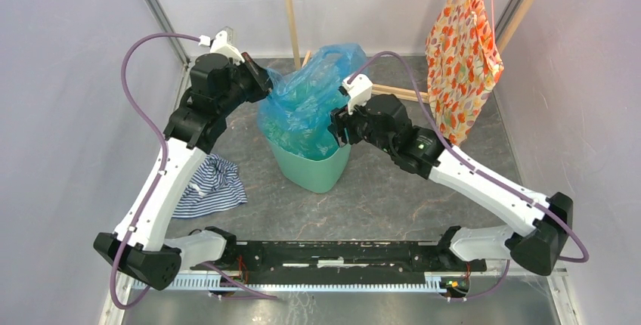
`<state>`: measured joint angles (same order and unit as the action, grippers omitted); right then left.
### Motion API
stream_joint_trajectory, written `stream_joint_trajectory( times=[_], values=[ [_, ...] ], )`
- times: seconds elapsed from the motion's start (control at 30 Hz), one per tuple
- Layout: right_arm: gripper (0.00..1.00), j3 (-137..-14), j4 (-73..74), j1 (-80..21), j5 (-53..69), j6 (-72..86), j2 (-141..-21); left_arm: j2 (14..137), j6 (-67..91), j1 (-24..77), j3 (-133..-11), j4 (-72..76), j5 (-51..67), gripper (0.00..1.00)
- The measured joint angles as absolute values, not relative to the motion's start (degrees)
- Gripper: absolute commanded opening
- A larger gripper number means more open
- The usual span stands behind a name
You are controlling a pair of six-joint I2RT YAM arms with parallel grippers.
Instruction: Put the trash bags into the trash bin
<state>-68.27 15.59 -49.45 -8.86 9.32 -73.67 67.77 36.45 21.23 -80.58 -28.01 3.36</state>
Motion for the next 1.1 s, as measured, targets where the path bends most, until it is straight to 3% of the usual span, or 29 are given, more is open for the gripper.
stream_joint_trajectory(
  times=[0.23,0.6,0.8,0.9,1.0,1.1],
  values=[
    [0.78,-69.10,17.47,-49.76,-9.15,9.54,-68.95,68.12,38.09,21.23,-79.61,-24.97,4.38,0.02],
    [0.78,-66.96,14.96,-60.18,-10.52,12.78,-60.64,71.16,39.88,21.23,-79.61,-23.99,5.56,0.02],
    [0.77,-66.63,10.57,-64.97,-15.86,13.74,-64.86,71.70,40.88,21.23,-79.53,-23.00,6.31,0.02],
    [0.70,-67.51,9.78,-65.73,-20.05,13.85,-69.93,71.70,41.30,21.23,-79.48,-22.52,6.44,0.02],
    [0.44,-67.64,8.95,-65.95,-24.47,13.87,-74.13,71.70,41.32,21.23,-79.48,-22.46,6.59,0.02],
    [0.24,-67.64,8.73,-65.95,-28.73,13.45,-76.01,71.68,41.30,21.23,-79.50,-22.63,6.57,0.02]
  ],
)
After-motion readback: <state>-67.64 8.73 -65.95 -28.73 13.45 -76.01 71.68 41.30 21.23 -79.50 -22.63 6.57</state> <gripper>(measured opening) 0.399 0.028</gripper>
